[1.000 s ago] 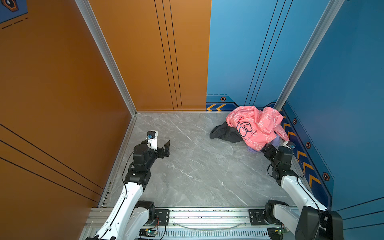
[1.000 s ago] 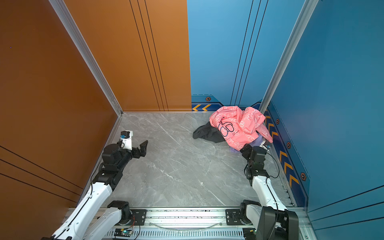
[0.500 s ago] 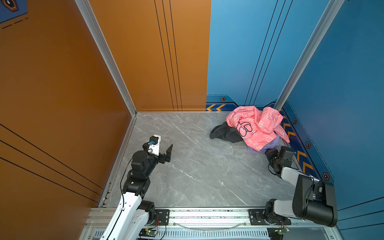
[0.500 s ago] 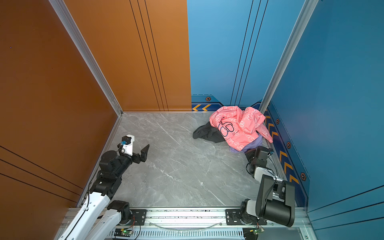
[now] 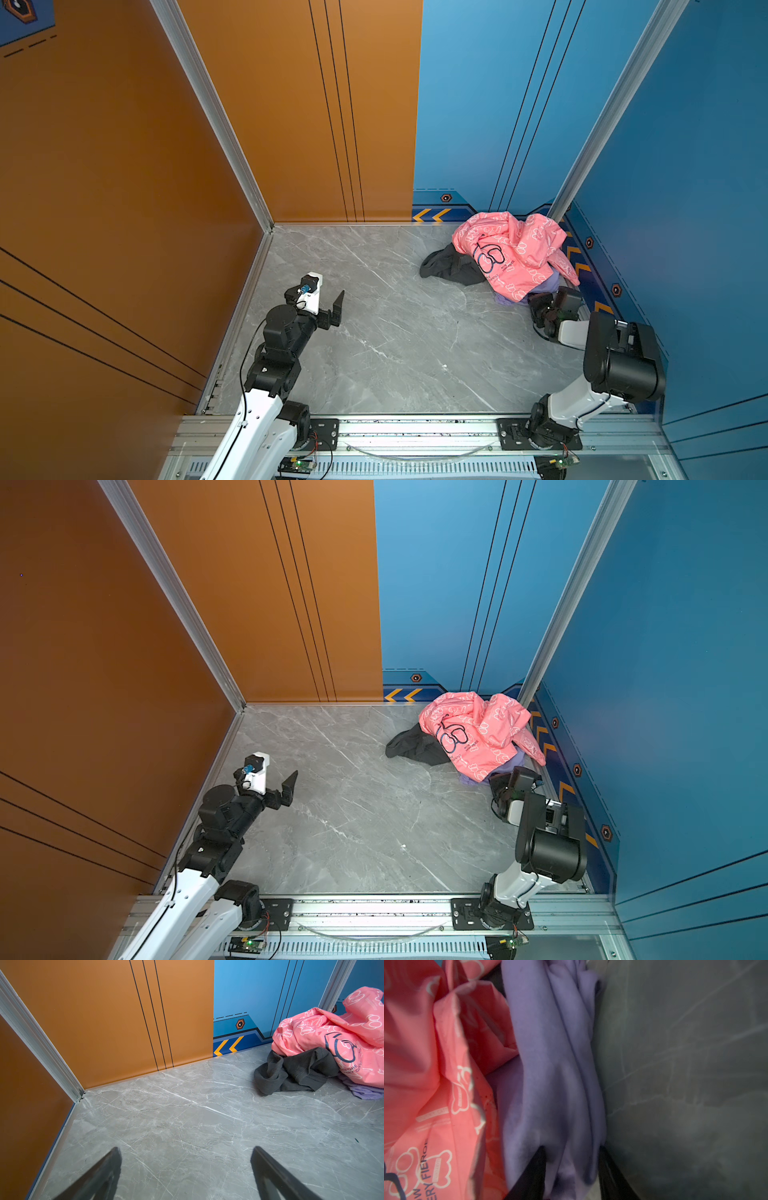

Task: Pick out a specific cloth from the pile
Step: 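Close the right gripper on the lavender cloth edge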

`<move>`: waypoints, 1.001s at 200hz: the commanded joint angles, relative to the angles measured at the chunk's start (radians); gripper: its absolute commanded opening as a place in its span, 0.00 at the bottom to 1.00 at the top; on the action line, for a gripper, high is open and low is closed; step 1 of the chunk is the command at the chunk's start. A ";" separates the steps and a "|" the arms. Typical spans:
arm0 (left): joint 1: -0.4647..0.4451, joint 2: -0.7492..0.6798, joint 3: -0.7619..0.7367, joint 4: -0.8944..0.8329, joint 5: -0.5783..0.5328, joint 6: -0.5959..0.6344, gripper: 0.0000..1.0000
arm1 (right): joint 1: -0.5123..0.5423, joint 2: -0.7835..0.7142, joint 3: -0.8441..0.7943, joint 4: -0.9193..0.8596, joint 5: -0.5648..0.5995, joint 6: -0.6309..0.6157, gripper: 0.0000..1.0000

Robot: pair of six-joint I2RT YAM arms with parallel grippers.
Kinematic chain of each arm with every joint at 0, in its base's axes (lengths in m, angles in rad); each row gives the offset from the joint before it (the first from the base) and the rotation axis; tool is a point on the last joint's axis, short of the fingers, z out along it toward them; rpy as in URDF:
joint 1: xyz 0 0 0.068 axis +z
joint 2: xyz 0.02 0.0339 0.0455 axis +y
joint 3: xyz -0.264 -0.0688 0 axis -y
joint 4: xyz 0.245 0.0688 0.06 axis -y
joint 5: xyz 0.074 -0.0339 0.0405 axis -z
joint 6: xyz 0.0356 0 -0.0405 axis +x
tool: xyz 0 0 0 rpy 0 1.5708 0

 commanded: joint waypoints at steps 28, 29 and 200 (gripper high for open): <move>-0.036 -0.016 -0.005 -0.049 -0.073 0.045 0.98 | -0.006 0.074 0.041 0.091 -0.043 0.077 0.29; -0.037 -0.017 -0.005 -0.049 -0.074 0.046 0.98 | -0.006 0.073 0.040 0.091 -0.042 0.079 0.29; -0.116 -0.057 -0.005 -0.094 -0.212 0.094 0.98 | 0.103 -0.458 0.078 -0.237 0.250 -0.072 0.00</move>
